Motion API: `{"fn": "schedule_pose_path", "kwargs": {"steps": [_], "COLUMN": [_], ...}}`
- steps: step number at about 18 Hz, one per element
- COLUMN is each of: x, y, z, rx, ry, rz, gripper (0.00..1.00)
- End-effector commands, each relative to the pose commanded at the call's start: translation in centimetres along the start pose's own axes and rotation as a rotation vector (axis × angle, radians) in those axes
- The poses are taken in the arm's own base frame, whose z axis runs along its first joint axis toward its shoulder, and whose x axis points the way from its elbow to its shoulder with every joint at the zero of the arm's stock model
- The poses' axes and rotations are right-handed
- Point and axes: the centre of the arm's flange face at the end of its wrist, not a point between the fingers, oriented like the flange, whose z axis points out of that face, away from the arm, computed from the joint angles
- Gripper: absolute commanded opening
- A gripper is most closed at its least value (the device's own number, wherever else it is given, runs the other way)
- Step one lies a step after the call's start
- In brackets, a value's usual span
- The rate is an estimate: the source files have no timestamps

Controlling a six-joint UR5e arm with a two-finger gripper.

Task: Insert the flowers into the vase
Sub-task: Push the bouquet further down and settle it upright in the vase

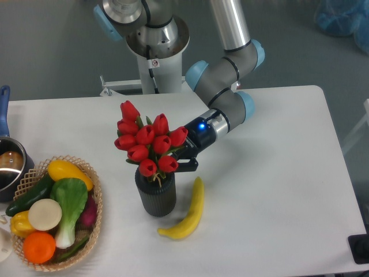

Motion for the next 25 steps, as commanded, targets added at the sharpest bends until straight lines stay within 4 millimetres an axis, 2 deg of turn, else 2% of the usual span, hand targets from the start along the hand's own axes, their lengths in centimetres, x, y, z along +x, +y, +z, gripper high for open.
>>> {"fn": "schedule_pose_path", "kwargs": {"steps": [5, 9, 14, 17, 18, 21, 23, 25], "x": [-0.07, -0.42, -0.43, -0.41, -0.37, -0.55, -0.61, -0.50], "y": [0.34, 0.40, 0.40, 0.44, 0.49, 0.19, 0.08, -0.20], "z": [0.02, -0.22, -0.22, -0.30, -0.31, -0.49, -0.63, -0.64], "rx": [0.000, 0.000, 0.000, 0.000, 0.000, 0.000, 0.001, -0.013], "ry": [0.000, -0.004, -0.004, -0.006, -0.006, -0.010, -0.012, -0.011], "rz": [-0.005, -0.004, -0.004, -0.005, -0.007, 0.002, 0.013, 0.021], "gripper": [0.27, 0.43, 0.50, 0.50, 0.54, 0.82, 0.95, 0.99]}}
